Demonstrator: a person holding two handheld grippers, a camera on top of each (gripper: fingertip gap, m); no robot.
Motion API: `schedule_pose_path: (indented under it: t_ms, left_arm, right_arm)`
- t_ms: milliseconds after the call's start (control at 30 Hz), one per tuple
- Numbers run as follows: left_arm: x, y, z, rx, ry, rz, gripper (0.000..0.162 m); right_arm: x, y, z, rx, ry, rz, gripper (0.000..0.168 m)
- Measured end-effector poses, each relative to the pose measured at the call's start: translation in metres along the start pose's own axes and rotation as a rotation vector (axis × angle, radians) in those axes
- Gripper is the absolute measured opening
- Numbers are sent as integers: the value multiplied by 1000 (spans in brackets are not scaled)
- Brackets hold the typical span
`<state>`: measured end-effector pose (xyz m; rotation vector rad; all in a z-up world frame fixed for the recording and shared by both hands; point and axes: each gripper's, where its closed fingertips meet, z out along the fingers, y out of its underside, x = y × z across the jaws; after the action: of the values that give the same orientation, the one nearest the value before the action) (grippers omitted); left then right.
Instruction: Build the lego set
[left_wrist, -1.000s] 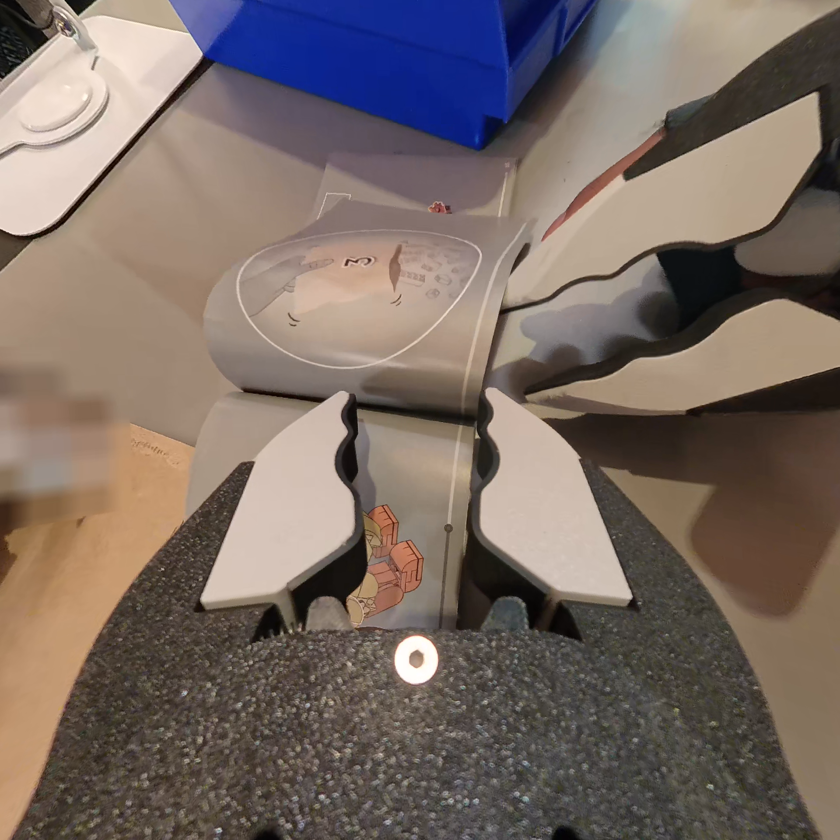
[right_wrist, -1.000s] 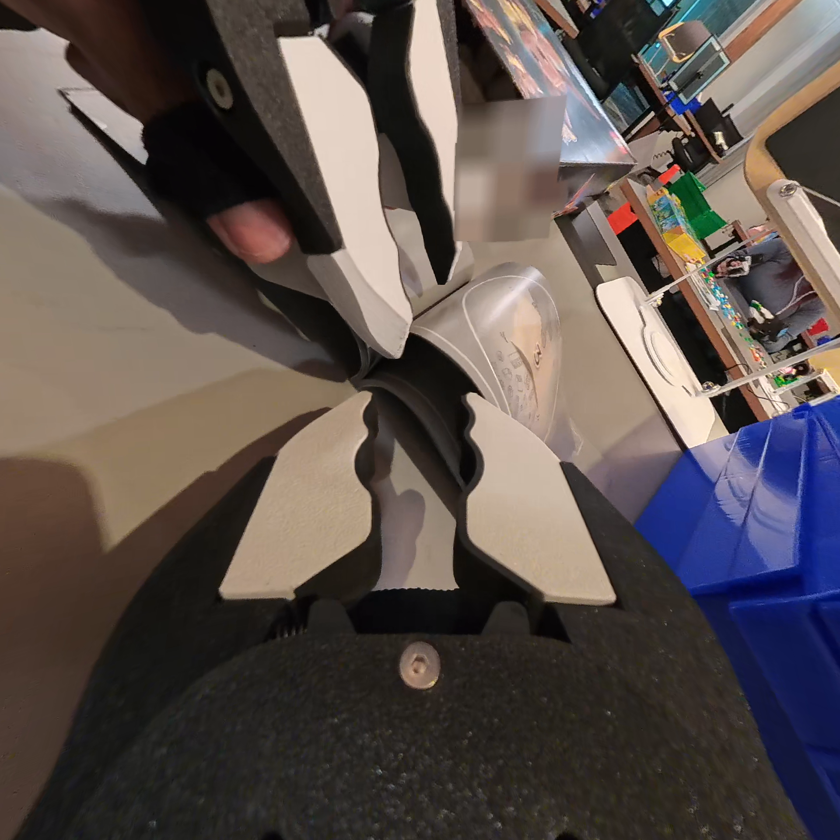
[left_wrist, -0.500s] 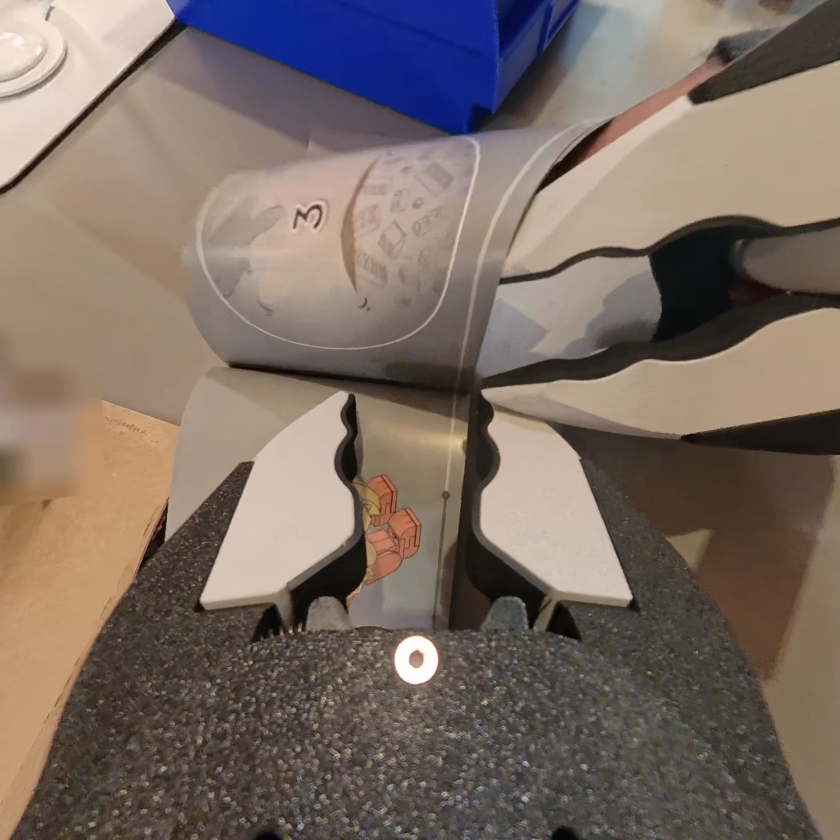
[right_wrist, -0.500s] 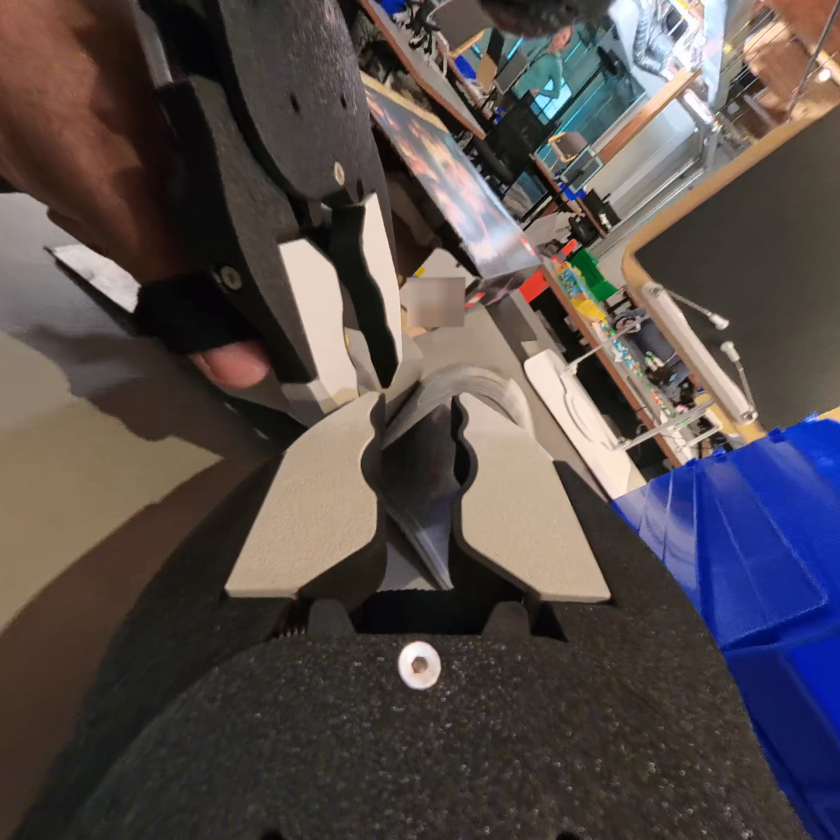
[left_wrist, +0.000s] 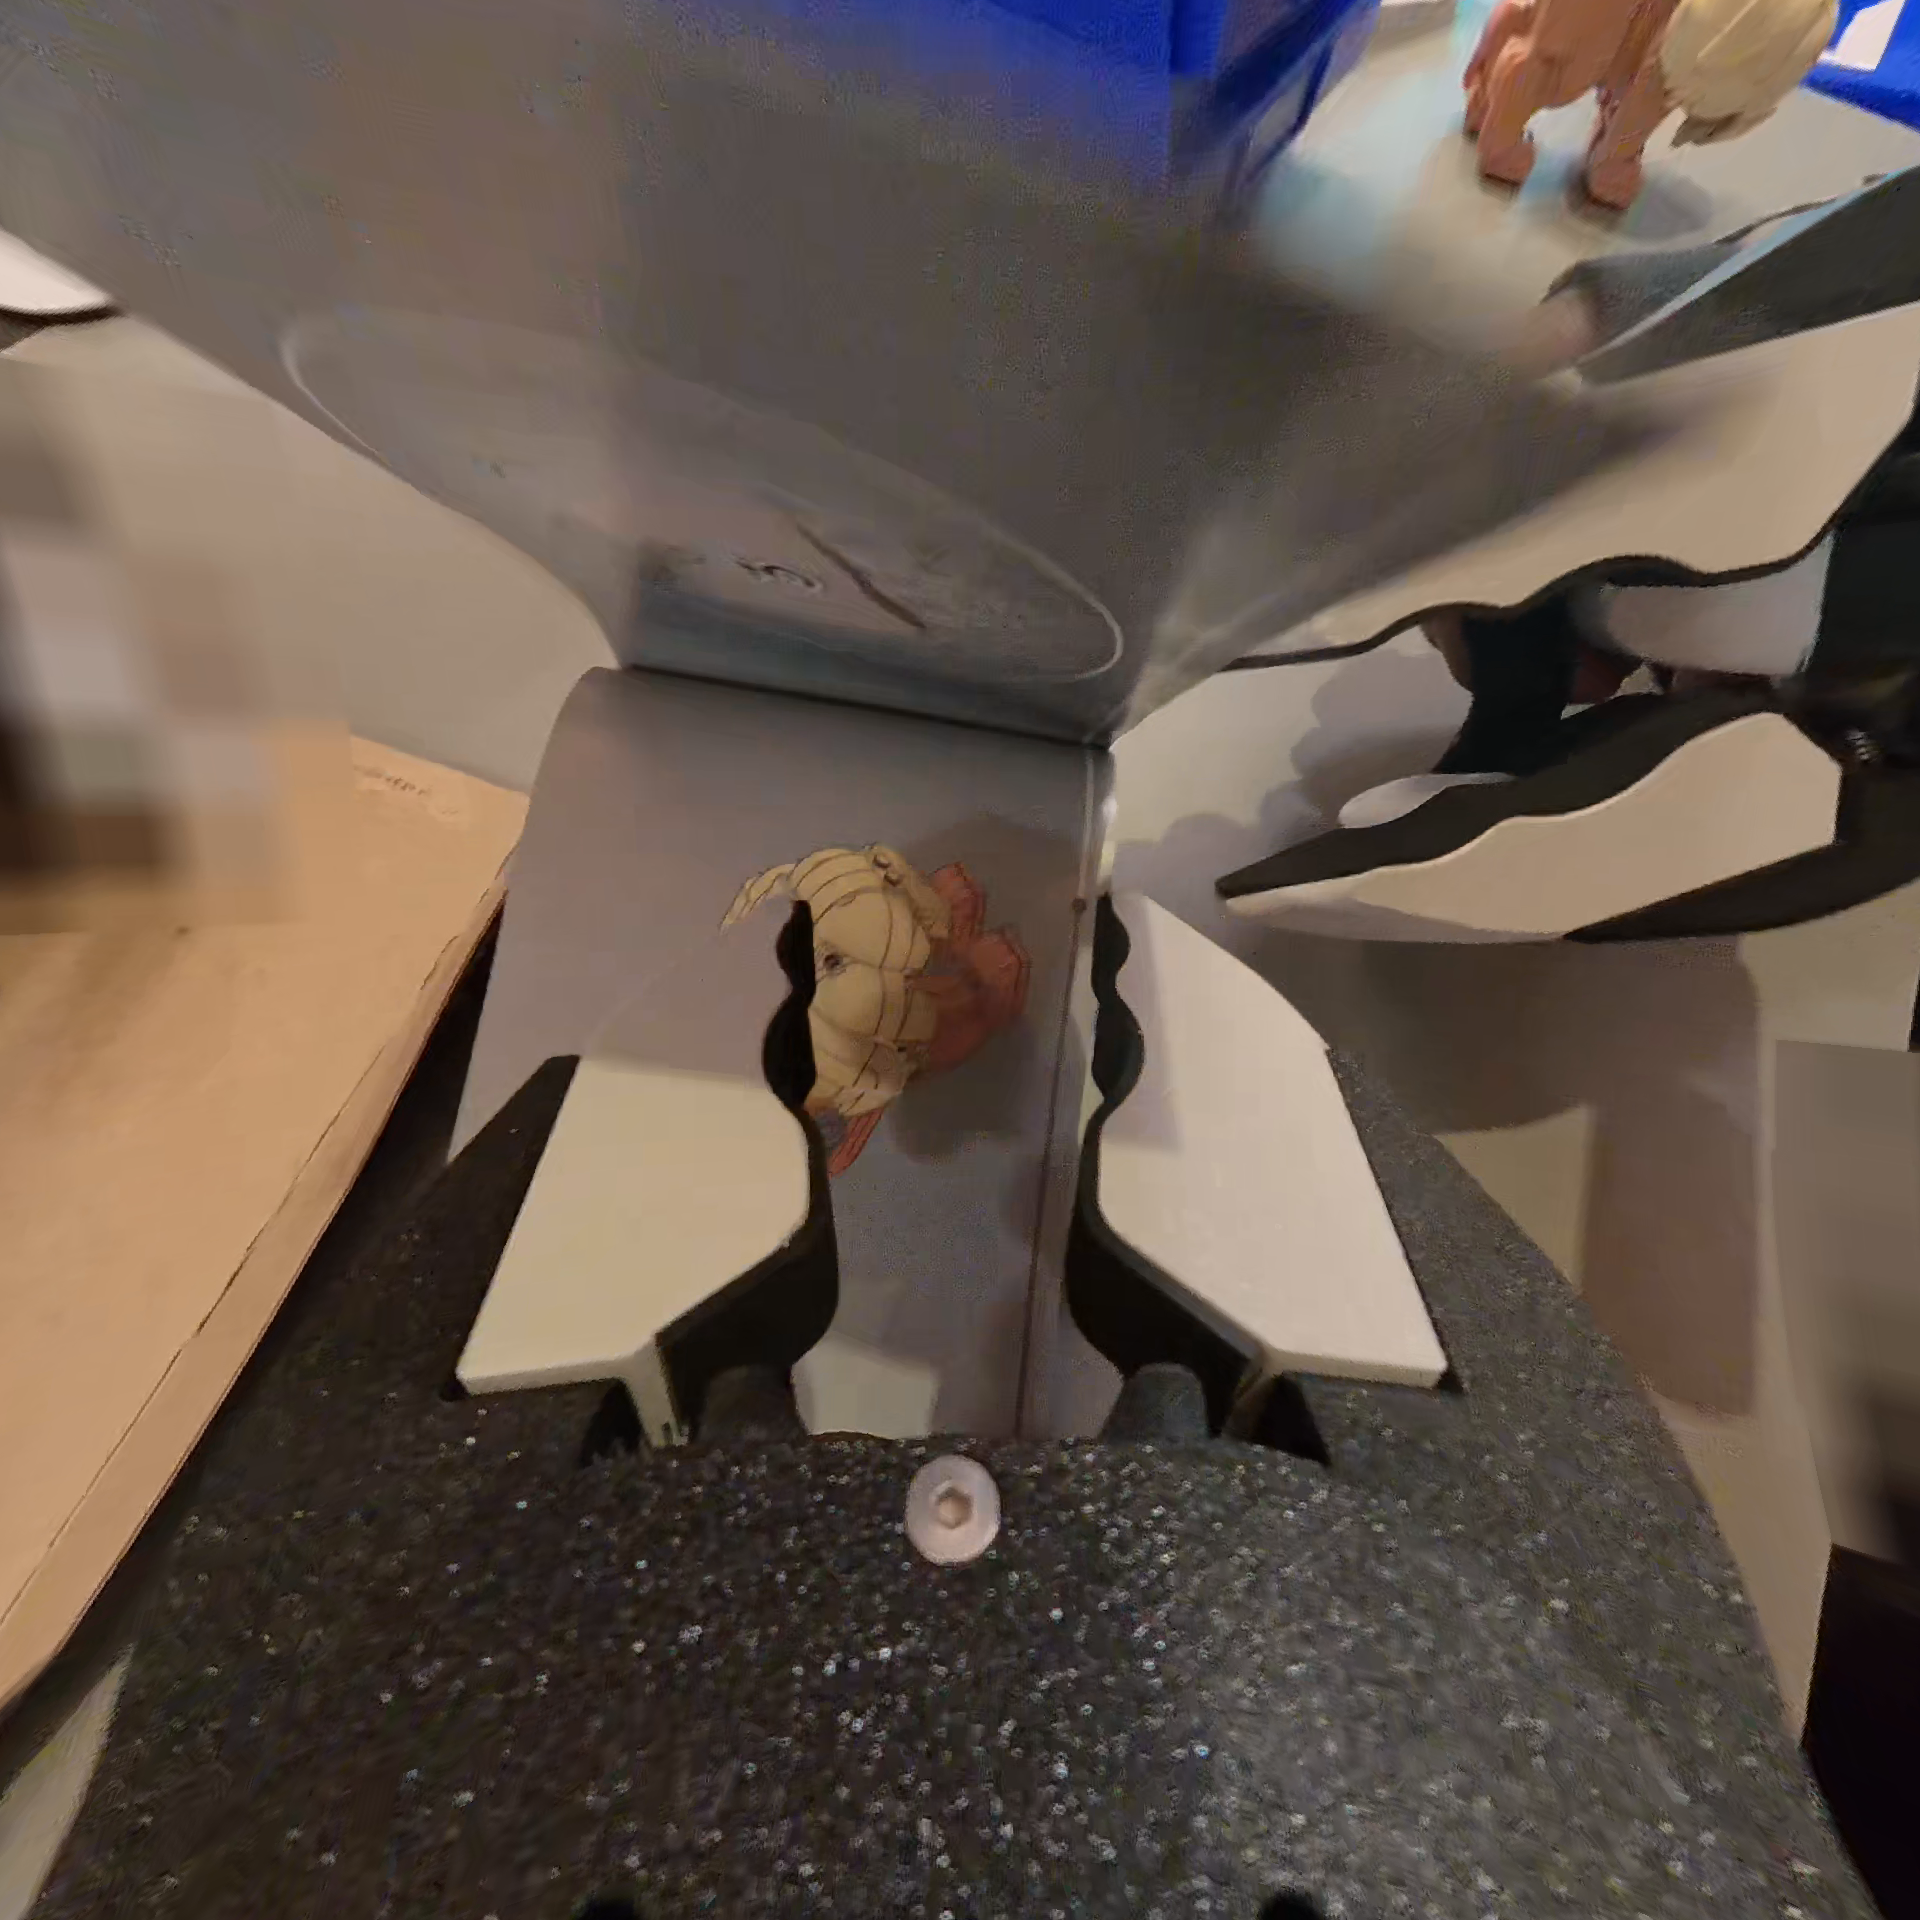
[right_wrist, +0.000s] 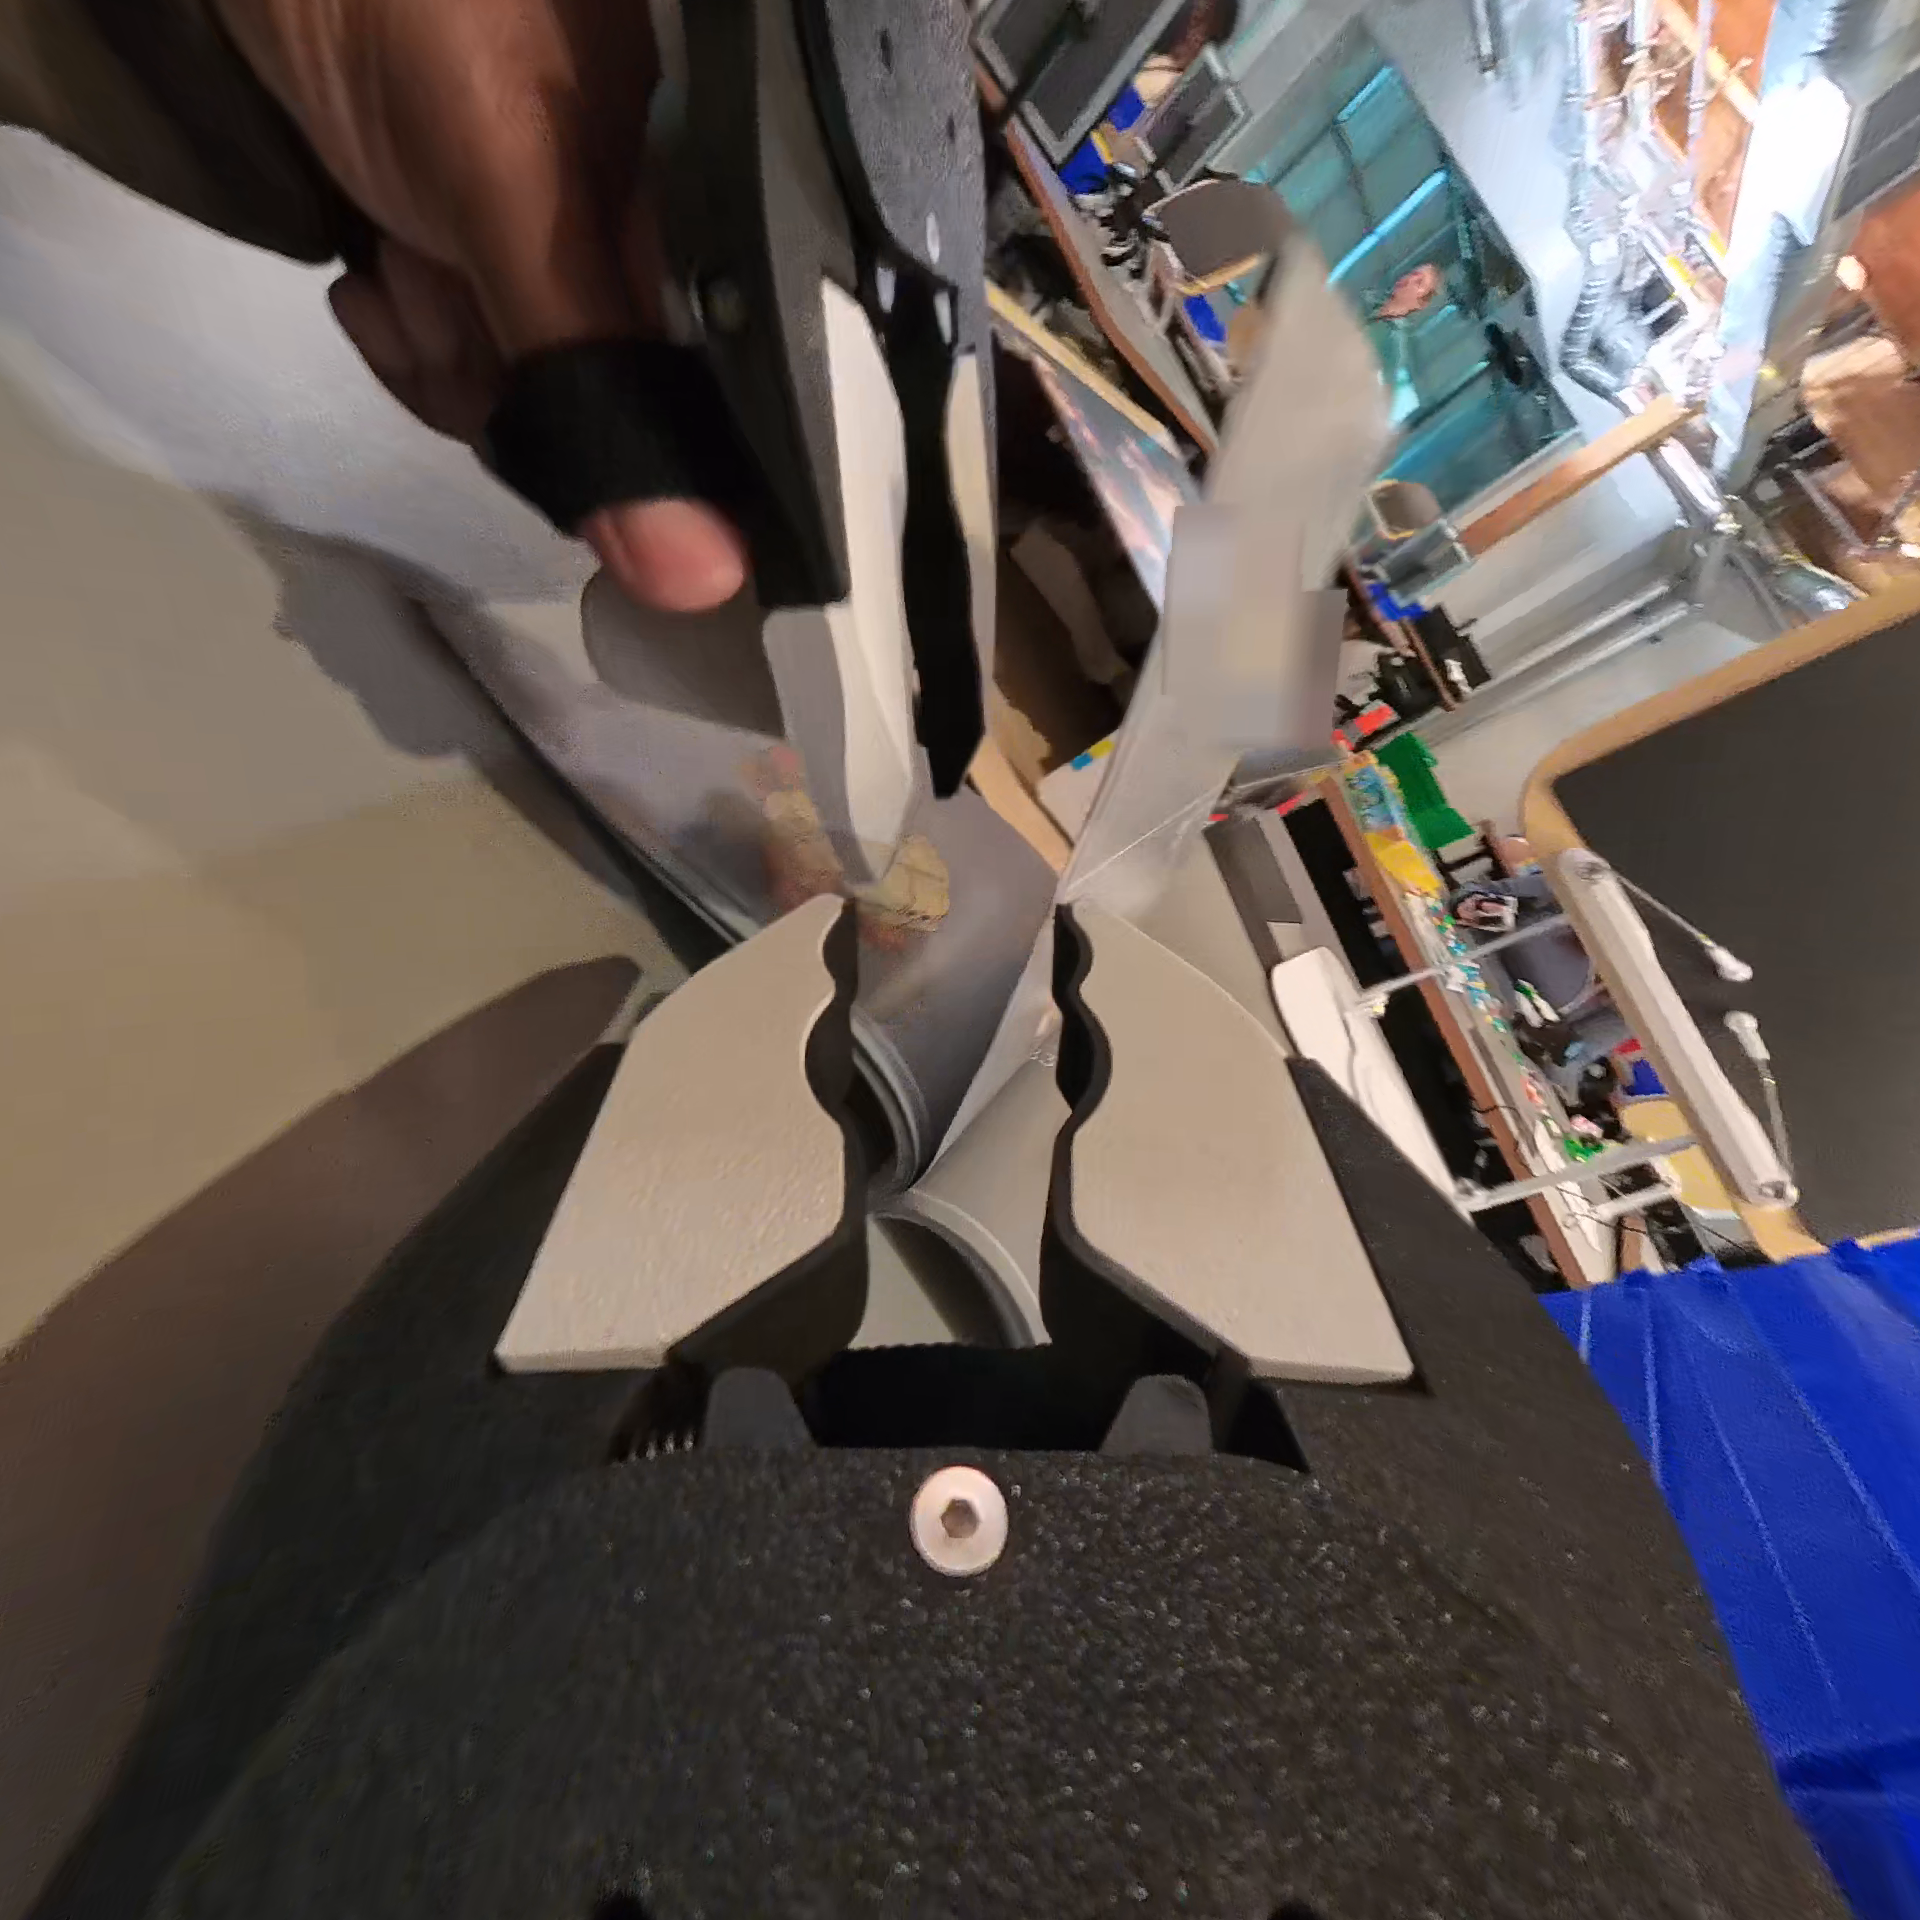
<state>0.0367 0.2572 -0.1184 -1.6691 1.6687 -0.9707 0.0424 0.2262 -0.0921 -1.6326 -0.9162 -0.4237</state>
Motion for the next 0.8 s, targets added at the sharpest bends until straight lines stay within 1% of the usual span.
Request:
schedule_pose_path:
  t_ms: [133, 267, 367, 433, 533, 600, 667, 733, 800]
  left_arm:
    - [-11, 11, -14, 1, -34, -37, 51]
    - [-22, 33, -38, -45, -89, -63, 51]
    - [-33, 45, -67, -76, -151, -95, 52]
    - [-39, 44, -87, -71, -198, -101, 52]
    - [-43, 21, -104, -30, -244, -78, 52]
    - [-41, -2, -99, -10, -225, -38, 53]
    - [-36, -28, -81, -16, -179, 8, 54]
    - [-30, -52, -52, -39, -103, 70, 56]
    - [-28, -68, -14, -90, -4, 77, 58]
  right_arm:
    - [-1, 21, -7, -26, -87, -27, 35]
    - [14, 70, -17, -147, -146, -39, 37]
    - [29, 99, -28, -191, -176, 15, 38]
    - [36, 114, -33, -220, -206, 71, 39]
    - [46, 124, -34, -235, -220, 117, 40]
    - [47, 124, -32, -238, -247, 131, 41]
    - [47, 119, -27, -228, -273, 139, 42]
    - [43, 113, -22, -200, -302, 144, 42]
    - [37, 111, -18, -183, -323, 146, 42]
